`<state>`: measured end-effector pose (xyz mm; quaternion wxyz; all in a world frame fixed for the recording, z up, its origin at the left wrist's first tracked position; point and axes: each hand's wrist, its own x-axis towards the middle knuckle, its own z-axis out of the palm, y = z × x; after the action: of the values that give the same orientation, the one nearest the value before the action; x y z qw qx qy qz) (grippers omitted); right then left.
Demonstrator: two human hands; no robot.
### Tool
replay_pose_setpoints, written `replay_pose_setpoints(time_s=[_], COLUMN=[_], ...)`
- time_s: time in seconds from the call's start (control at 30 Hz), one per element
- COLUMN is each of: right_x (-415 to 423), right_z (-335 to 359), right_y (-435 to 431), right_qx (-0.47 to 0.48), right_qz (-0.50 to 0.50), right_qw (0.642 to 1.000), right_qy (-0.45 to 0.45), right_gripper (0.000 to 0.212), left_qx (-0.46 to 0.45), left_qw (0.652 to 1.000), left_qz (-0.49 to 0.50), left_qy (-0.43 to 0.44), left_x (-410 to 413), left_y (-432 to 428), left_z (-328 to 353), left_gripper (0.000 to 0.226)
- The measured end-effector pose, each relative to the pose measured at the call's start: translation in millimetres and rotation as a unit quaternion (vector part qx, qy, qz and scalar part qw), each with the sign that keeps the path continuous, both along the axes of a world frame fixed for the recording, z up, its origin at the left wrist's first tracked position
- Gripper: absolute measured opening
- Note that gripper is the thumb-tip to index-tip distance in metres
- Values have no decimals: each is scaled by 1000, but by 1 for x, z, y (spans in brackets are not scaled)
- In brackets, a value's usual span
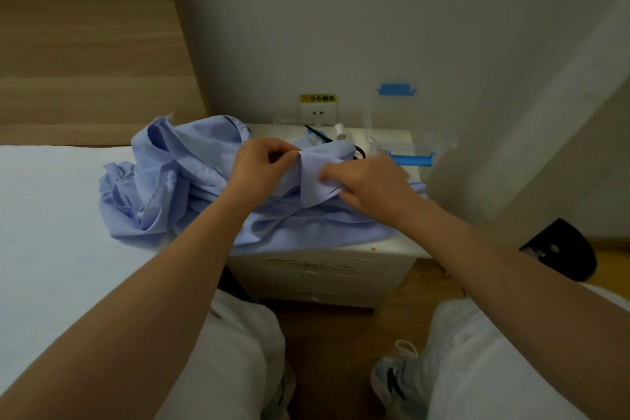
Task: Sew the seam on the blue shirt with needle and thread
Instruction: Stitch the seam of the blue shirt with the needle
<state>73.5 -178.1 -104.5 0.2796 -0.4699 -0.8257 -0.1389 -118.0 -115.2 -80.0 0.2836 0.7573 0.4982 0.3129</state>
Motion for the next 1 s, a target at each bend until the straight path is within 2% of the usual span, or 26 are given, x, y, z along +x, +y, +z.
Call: replay_pose_setpoints(time_s=[0.03,0.1,0.2,0.27,0.37,0.47,0.57,0.6,0.7,0.77,0.83,0.9,1.0], right_x=[0,-2,1,3,5,7,6,5,4,4,4,3,5], right_z=[2,9,18,21,16,11,8,9,12,14,16,20,19], right_y=[0,0,0,0,3,6,6,6,5,5,4,3,2], right_qx=[-15,-102,-221,-256,-286,-302,-341,-346,-350,-358,-349,-324,-298], right_qz=[-17,-65,-97,-138,-177,-220,-227,-222,-202,-189,-162,-111,-54], right_qw=[999,974,868,822,781,779,771,769,773,790,807,818,848], right_qy=[46,194,433,490,527,504,487,489,488,461,449,462,434], right_gripper=[16,36,50,50,48,53,46,43,42,44,46,44,21], left_qx=[-17,-49,-46,-41,-112,-208,-278,-281,-187,-90,-40,-14,-40], left_qw=[1000,998,996,994,990,976,948,944,967,987,993,995,994], left_qz=[-9,-20,-5,3,-13,-28,-79,-114,-167,-132,-93,-71,-69], left_qy=[-5,-29,-71,-97,-79,-59,-135,-131,-47,-33,-57,-62,-72], left_x=[0,1,2,4,6,10,13,14,16,17,18,18,20], left_y=[-1,-2,-5,-5,-6,-10,-16,-18,-20,-16,-13,-11,-14], left_z=[0,1,4,4,2,0,8,9,3,-3,-4,-5,-2], left_gripper=[19,23,17,13,30,44,63,70,80,68,53,43,40])
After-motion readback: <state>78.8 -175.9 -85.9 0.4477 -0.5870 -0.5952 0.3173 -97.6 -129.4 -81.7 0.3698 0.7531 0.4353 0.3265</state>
